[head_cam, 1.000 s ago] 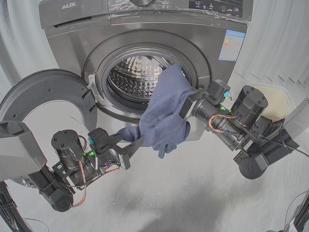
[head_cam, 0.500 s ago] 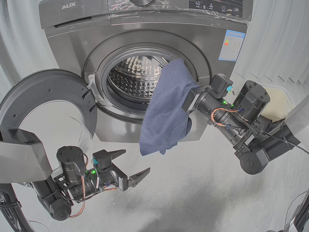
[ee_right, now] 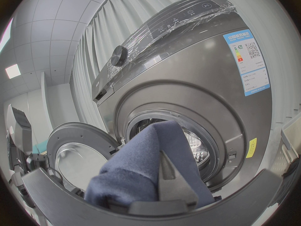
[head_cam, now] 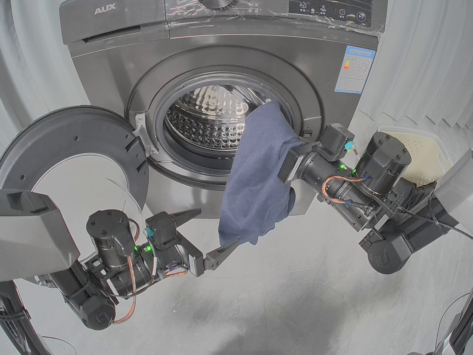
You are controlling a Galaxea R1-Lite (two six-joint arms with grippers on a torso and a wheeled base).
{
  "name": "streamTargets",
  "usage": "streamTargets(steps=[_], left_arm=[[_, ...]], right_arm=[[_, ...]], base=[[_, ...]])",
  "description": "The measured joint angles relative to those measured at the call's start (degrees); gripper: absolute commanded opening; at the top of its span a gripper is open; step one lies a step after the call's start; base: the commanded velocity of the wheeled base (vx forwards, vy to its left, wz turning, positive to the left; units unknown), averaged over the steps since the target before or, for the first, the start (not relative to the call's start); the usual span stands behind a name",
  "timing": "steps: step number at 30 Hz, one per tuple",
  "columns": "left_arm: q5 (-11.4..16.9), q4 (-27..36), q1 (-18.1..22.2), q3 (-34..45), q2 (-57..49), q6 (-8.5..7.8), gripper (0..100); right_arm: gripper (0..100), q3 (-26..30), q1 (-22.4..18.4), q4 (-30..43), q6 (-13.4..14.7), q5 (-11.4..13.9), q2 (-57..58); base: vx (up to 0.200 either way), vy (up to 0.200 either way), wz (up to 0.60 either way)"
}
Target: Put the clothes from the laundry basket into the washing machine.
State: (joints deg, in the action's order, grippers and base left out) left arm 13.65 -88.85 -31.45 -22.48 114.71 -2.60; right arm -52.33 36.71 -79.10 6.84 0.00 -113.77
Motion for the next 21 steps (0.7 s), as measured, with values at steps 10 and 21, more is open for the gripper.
streamTargets(steps=[10, 21], left_arm=[[-0.71, 0.17, -3.19, -11.72, 2.65, 1.05, 100], [-0.46, 0.11, -3.57, -19.88, 10.75, 2.19, 100]], right_arm=[[0, 1.12, 1.3, 0.15, -0.17, 0.0, -0.17], [0, 1.07, 3.54, 1.24, -0.17, -0.1, -0.11]], base=[[0.0, 0.0, 0.0], [0.0, 0.0, 0.0]])
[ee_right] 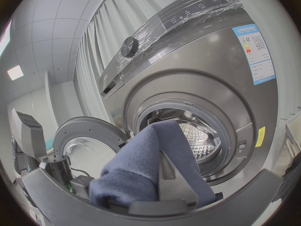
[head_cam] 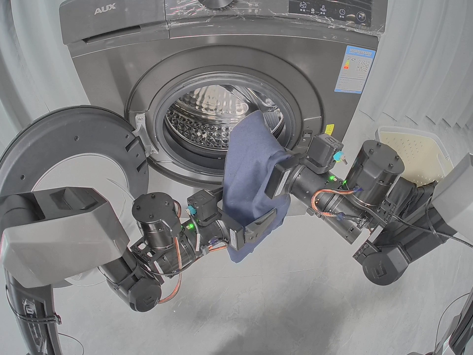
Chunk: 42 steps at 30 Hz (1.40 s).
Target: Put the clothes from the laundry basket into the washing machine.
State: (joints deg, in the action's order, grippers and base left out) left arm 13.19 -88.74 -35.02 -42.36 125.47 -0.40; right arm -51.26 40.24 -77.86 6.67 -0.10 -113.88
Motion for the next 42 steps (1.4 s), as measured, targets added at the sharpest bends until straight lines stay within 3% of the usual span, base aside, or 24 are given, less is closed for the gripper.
streamTargets(steps=[6, 17, 18, 25, 35, 42], left_arm=[[-0.35, 0.05, 0.9, -2.56, 2.84, -0.02, 100], [-2.08, 0.13, 3.02, -6.73, 5.84, 0.02, 100], [-2.16, 0.11, 3.11, -6.84, 5.96, 0.05, 0], [-2.82, -0.05, 3.17, -7.56, 6.29, 0.48, 0], [-6.11, 0.0, 3.52, -7.3, 3.32, 2.78, 0], [-7.34, 0.06, 2.69, -5.21, -0.91, 3.82, 0]], right_arm=[[0, 0.3, 1.76, 0.29, 0.11, -1.56, 0.44], [0, 1.27, 3.15, 0.43, 0.77, -1.9, 1.1], [0, 1.4, 3.36, 0.43, 0.88, -1.9, 1.18], [0, 2.82, 2.91, 0.45, 1.02, -1.9, 2.36], [0, 8.52, -2.18, 1.45, 1.07, -1.89, 5.07], [0, 12.24, -3.25, 1.55, 1.1, -1.79, 5.25]], base=[[0.0, 0.0, 0.0], [0.0, 0.0, 0.0], [0.0, 0.0, 0.0], [0.0, 0.0, 0.0], [0.0, 0.0, 0.0], [0.0, 0.0, 0.0]])
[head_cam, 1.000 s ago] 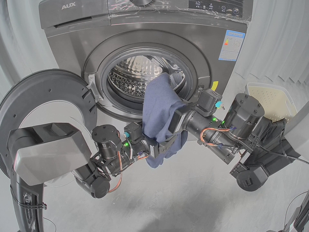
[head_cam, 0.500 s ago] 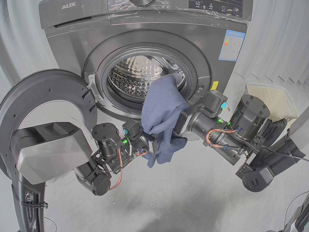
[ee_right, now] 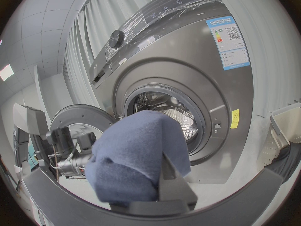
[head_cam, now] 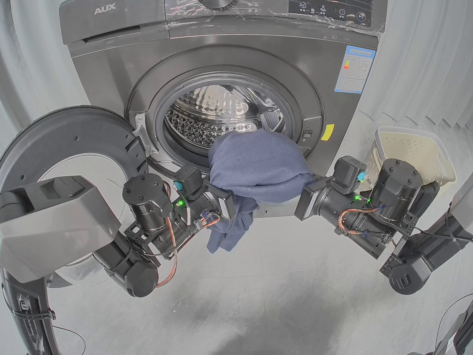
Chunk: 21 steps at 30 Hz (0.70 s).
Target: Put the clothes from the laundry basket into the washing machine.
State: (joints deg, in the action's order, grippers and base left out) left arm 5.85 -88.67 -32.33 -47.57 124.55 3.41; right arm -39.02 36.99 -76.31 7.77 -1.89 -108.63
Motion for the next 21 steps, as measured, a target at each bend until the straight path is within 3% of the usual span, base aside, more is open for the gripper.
streamTargets(steps=[8, 9, 16, 21], left_arm=[[-0.22, -0.04, -1.27, 4.46, -4.9, 1.23, 0], [-0.22, -0.06, -1.38, 4.92, -5.45, 1.23, 0], [-0.77, -0.15, -1.79, 9.48, -8.84, 1.32, 0], [-1.62, -0.12, -1.87, 13.31, -11.13, 1.32, 0]], right_arm=[[0, 0.39, 0.46, -0.62, 0.04, 0.06, -2.19], [100, 0.39, 0.57, -0.62, 0.06, 0.06, -2.43], [100, 1.27, 0.94, -0.73, -0.16, 0.77, -3.3], [100, 6.19, 2.36, -1.8, -1.32, 2.9, -3.25]], base=[[0.0, 0.0, 0.0], [0.0, 0.0, 0.0], [0.0, 0.0, 0.0], [0.0, 0.0, 0.0]])
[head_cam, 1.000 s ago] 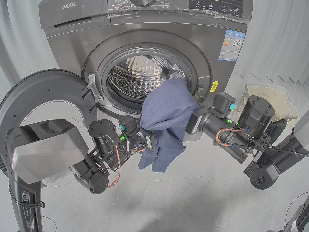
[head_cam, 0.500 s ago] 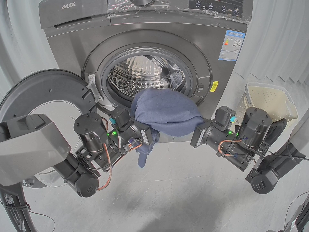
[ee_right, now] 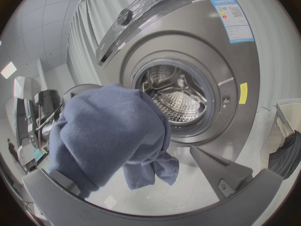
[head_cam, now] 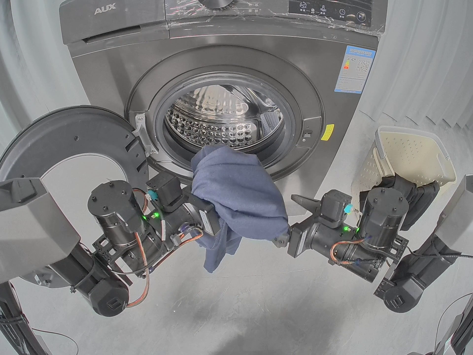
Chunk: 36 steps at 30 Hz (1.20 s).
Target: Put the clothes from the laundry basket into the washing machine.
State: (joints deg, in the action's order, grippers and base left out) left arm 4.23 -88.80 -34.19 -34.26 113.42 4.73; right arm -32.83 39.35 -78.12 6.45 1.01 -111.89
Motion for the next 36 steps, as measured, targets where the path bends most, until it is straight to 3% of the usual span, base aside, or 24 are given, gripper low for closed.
streamTargets(steps=[4, 12, 17, 29, 36], left_arm=[[-0.24, -0.05, 0.0, 2.93, -2.18, 0.0, 0], [-0.38, -0.18, 0.51, 5.77, -6.56, 0.06, 0], [-0.4, -0.16, 0.84, 7.47, -7.5, -0.16, 0], [0.04, -0.02, 4.18, 11.82, -9.46, -1.51, 0], [0.09, -0.05, 4.55, 13.56, -10.86, -1.43, 0]], right_arm=[[100, 4.67, 1.28, -1.58, -1.17, 2.07, 0.94], [100, 14.64, 1.79, -3.78, -2.65, 9.39, 6.99], [100, 17.07, 0.74, -7.52, -2.51, 9.79, 9.4], [100, 17.79, -6.61, -7.89, -2.57, 9.79, 10.42], [100, 17.83, -7.88, -7.91, -2.54, 9.52, 10.64]], base=[[0.0, 0.0, 0.0], [0.0, 0.0, 0.0], [0.0, 0.0, 0.0], [0.0, 0.0, 0.0], [0.0, 0.0, 0.0]])
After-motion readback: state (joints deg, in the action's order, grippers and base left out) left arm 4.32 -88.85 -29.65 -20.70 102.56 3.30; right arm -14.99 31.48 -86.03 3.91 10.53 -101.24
